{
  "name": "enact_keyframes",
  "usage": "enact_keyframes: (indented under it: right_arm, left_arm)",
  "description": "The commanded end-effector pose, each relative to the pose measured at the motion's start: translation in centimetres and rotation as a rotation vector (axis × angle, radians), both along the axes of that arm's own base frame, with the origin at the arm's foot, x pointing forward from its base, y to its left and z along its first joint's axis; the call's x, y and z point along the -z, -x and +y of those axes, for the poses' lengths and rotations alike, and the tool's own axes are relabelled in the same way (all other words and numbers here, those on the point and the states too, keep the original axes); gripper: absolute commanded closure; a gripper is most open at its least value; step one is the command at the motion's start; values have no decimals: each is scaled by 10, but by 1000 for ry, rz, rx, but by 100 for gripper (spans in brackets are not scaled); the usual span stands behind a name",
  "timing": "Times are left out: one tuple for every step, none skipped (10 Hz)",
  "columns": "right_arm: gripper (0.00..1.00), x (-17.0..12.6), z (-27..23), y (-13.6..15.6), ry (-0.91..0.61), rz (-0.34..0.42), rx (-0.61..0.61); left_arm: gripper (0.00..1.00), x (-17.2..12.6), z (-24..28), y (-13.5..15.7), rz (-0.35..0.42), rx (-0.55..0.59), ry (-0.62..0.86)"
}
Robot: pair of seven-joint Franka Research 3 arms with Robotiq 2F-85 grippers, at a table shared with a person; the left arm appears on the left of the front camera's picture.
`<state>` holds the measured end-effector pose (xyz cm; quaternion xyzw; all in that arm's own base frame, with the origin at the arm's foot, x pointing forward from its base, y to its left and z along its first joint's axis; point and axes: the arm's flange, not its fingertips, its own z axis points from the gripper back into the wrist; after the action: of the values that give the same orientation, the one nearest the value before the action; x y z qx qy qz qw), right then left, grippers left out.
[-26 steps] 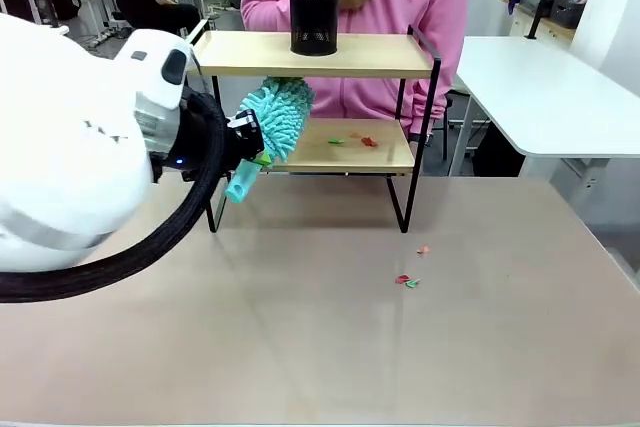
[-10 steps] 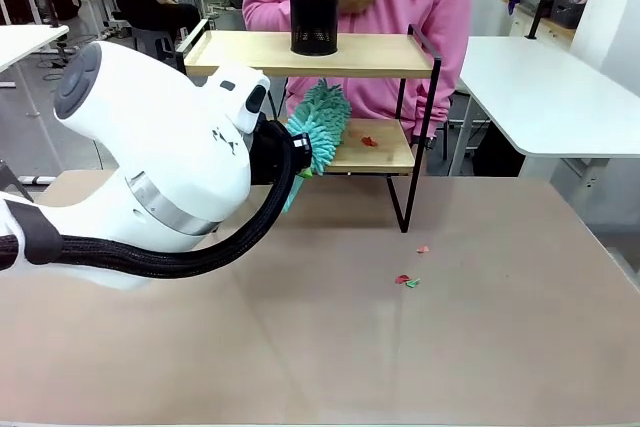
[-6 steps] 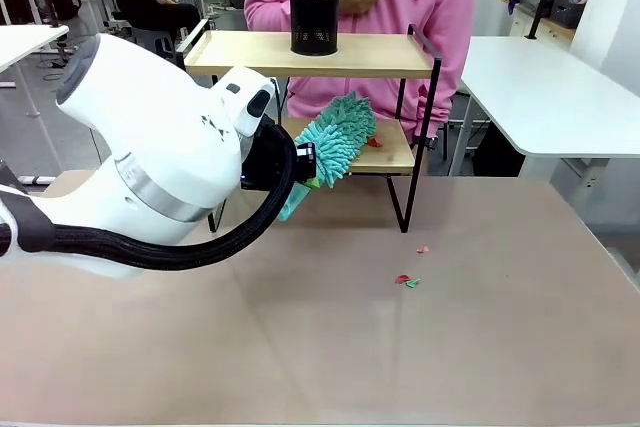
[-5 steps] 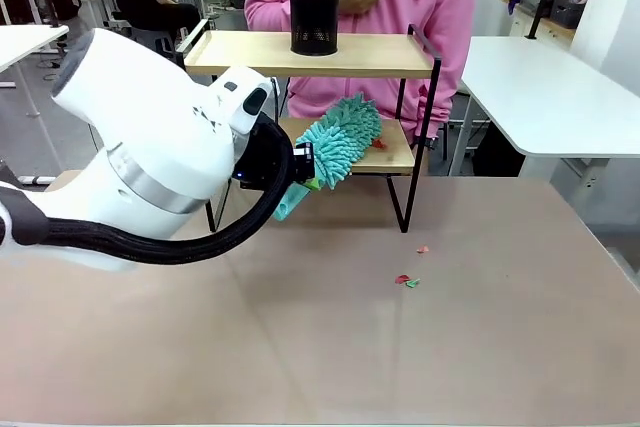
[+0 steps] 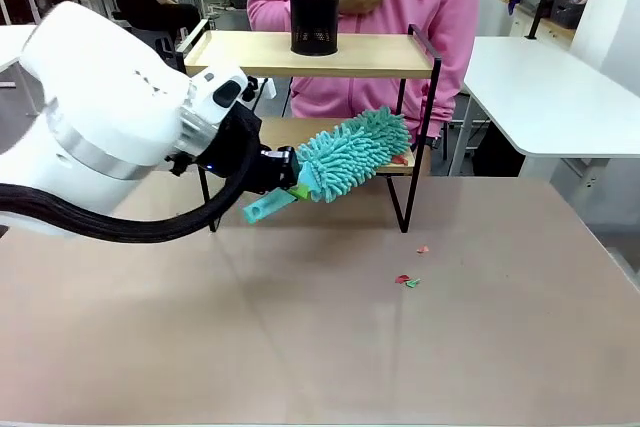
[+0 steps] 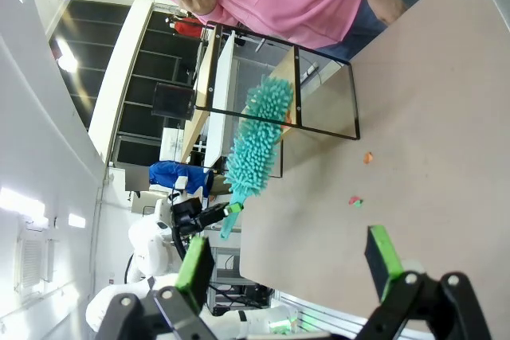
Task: Clean the shelf.
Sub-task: Clean the remaining tier of the Shelf with the Duster once objects are removed.
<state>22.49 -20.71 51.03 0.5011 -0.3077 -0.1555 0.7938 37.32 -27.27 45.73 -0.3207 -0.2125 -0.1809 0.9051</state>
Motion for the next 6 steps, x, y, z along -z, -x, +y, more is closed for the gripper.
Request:
enact_keyframes:
  right_arm:
    - [0,-1,0,-2,-3,-35,-6]
    - [0,-1,0,-2,-3,-35,-6]
    - [0,-1,0,-2,-3,-35,-6]
    - [0,-1,0,-2,-3,-35,-6]
    - [0,-1,0,-2,-3,-35,-6]
    - [0,-1,0,-2,-3,-35,-6]
  left_arm:
    - [88,-10,27,8,6,127,-36]
    - [88,-15,38,10,10,153,-45]
    - [88,-19,52,12,18,197,-32]
    - [88,-23,67,18,39,239,-5]
    - [88,-25,78,22,40,242,6]
    - [88,-27,87,27,48,268,39]
